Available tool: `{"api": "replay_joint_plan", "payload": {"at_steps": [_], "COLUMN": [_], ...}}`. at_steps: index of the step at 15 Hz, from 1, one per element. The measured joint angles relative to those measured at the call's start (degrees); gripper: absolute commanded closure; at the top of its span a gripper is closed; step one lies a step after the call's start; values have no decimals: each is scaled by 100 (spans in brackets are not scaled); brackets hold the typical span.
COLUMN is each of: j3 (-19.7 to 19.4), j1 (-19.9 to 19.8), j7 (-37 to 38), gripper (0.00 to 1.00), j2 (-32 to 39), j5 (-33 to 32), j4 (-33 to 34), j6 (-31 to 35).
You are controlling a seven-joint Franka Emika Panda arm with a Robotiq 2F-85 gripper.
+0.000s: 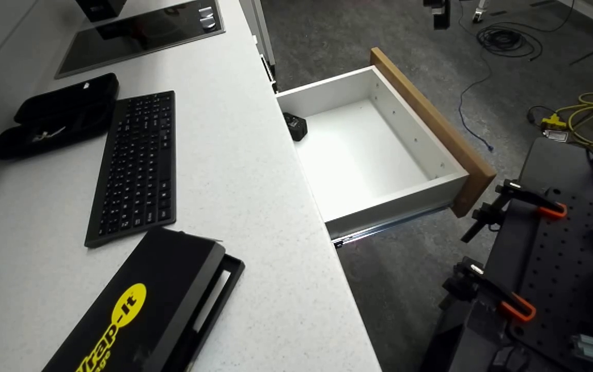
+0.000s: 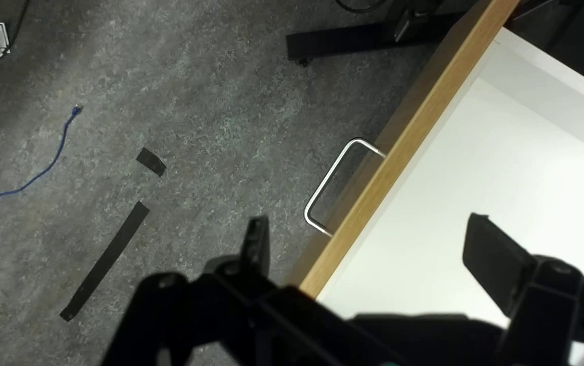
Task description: Close the drawer
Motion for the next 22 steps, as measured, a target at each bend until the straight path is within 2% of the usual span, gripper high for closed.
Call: {"api": "replay_joint_plan", "payload": {"at_steps": [2,5,8,12,17,22], "j3": [-25,-184,-367,-413,-297,-262], "j1": [-29,-201,-454,-637,-736,-968], "j7": [62,136,244,651,1130,1360], "gripper": [0,0,0,0,0,0], "j2": [111,523,1108,2019,3354,4438], "j5": [0,0,29,260,1080,1389], "j4": [-13,-84,-81,123,960,2087], "j6": [142,730,1364,1854,2238,2249]}}
